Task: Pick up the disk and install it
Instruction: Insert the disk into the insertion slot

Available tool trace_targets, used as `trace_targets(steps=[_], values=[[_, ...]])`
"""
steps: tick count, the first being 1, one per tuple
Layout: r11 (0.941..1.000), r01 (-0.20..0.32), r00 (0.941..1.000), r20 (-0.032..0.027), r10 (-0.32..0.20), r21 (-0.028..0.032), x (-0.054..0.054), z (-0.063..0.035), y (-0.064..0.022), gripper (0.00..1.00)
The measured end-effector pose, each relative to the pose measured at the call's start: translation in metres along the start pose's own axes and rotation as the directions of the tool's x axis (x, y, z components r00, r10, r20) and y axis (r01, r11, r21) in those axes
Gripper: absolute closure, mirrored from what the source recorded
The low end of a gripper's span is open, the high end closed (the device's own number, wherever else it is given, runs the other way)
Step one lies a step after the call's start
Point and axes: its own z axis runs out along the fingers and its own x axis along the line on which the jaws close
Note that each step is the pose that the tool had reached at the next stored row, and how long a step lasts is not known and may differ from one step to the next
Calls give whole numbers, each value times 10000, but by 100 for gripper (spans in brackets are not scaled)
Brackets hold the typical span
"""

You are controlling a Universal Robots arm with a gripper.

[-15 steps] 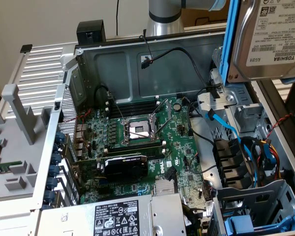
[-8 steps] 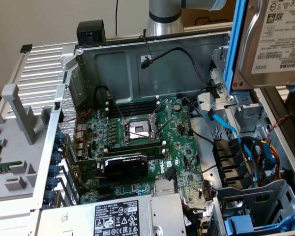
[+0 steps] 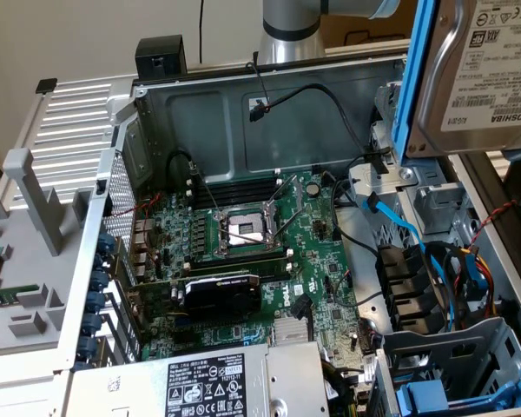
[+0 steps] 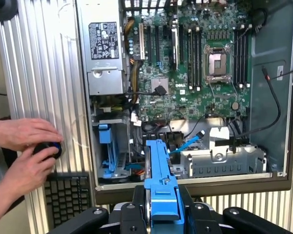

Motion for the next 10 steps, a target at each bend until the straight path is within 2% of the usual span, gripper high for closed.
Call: trace_targets(steps=[3, 10], values=[[10000, 1, 10000, -1, -1, 3, 75, 0, -3, 63], [10000, -3, 10000, 1, 3, 3, 350, 2, -20, 63]])
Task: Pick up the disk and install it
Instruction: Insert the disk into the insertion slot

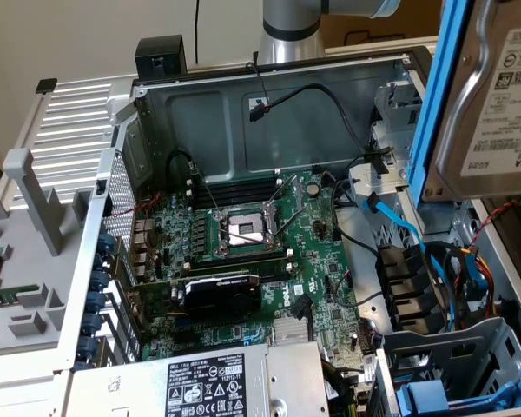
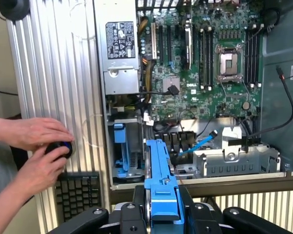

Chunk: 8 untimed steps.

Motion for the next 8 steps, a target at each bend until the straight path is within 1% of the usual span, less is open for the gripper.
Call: trace_targets(steps=[3, 8], values=[[10000, -9, 10000, -1, 9, 14, 87, 32, -1, 63], [10000, -31, 10000, -9, 31, 42, 162, 105, 6, 63]])
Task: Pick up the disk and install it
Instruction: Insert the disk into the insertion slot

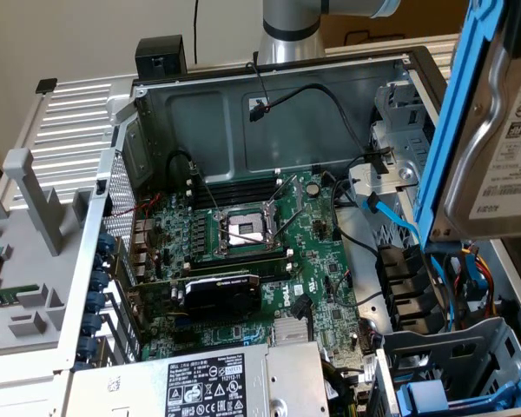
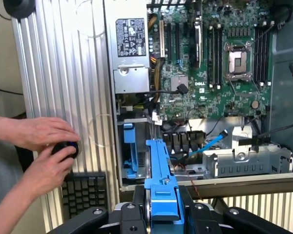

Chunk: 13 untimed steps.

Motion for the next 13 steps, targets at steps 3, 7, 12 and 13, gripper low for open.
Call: trace_targets(steps=[3, 7, 12, 13], values=[[10000, -14, 10000, -2, 14, 16, 50, 42, 3, 63], [10000, -34, 10000, -4, 34, 47, 134, 101, 7, 63], [9999, -64, 10000, -5, 64, 96, 258, 174, 10, 63], [9999, -72, 10000, -5, 72, 104, 283, 190, 11, 63]])
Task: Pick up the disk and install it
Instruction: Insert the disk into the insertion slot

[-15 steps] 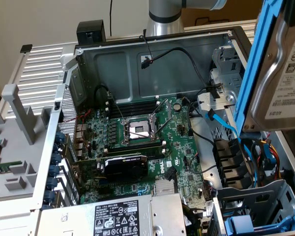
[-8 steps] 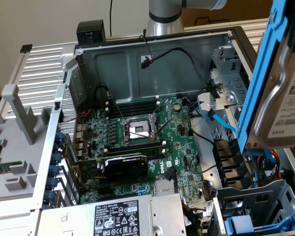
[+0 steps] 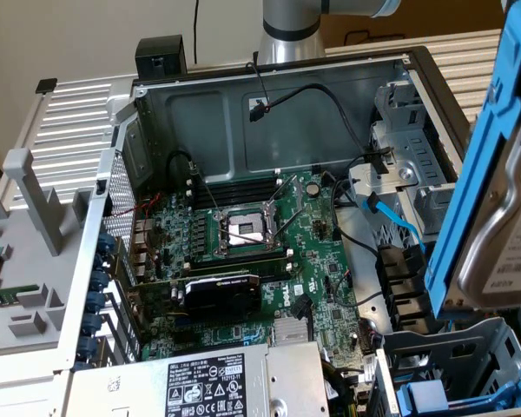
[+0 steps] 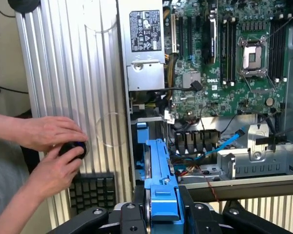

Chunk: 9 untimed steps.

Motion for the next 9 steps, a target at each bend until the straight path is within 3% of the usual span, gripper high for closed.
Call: trace_targets(steps=[4, 9], values=[[10000, -37, 10000, -5, 37, 17, 84, 68, 5, 63], [10000, -96, 10000, -14, 96, 21, 111, 157, 19, 63]])
